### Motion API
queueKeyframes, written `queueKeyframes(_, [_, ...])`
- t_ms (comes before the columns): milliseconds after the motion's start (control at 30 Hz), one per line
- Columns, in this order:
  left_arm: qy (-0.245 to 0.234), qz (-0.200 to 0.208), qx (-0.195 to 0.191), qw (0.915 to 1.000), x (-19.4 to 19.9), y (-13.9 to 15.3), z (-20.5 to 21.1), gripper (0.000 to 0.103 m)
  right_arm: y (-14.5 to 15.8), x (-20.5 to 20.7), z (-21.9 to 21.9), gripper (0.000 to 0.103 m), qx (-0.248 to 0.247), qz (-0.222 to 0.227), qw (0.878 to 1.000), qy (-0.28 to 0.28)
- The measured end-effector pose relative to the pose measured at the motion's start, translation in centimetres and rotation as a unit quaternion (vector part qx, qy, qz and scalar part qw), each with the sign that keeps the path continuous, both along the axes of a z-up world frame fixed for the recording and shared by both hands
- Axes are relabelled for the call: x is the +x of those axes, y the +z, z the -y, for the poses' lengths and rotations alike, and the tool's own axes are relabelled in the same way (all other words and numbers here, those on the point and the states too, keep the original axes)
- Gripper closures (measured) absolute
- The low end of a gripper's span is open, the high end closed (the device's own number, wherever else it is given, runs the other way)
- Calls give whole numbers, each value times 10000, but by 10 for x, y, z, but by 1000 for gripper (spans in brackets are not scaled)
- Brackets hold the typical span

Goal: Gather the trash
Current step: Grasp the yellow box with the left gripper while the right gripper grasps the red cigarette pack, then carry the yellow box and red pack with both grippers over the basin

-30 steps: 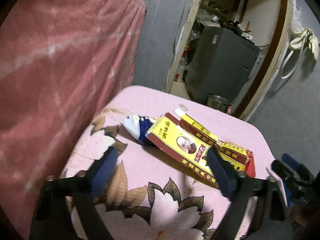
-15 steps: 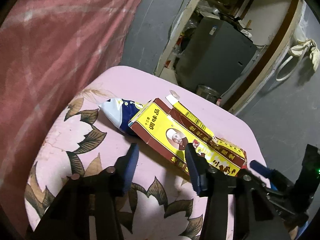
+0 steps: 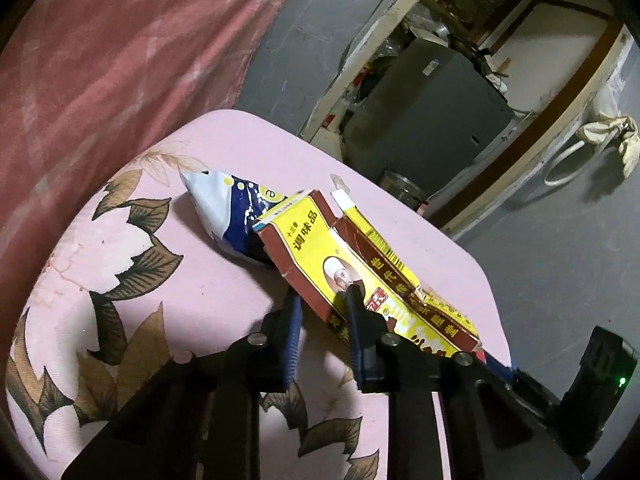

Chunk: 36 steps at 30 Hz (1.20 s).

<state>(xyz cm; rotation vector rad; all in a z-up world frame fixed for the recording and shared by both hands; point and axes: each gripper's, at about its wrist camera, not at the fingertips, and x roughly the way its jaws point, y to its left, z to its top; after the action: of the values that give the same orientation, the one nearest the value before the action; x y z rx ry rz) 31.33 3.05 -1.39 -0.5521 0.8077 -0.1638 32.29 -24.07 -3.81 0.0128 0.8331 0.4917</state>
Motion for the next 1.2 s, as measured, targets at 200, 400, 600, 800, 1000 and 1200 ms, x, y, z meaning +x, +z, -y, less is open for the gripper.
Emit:
queueKeyframes(200, [-49,174,-79,9998,0,10,-1,94,3,-5,10,81,61,167,9997,-184])
queueKeyframes(400, [-144,366,-115,9992,-4,24,6,98,9,-8,19,81,147,337,9988,-325])
queueKeyframes(600, [-288,697,129,9971,-16,43,19,100,23,-20,25,82,207,838,9950,-496])
queueKeyframes(800, [-440,1225,811,9882,-38,62,51,101,43,-35,31,82,283,1397,9875,-673])
queueKeyframes(1000, [-570,1674,1400,9742,-63,69,85,102,59,-45,43,82,485,1760,9794,-862])
queueKeyframes(1200, [-668,2010,1598,9641,-70,79,112,101,74,-62,59,82,542,2198,9675,-1131])
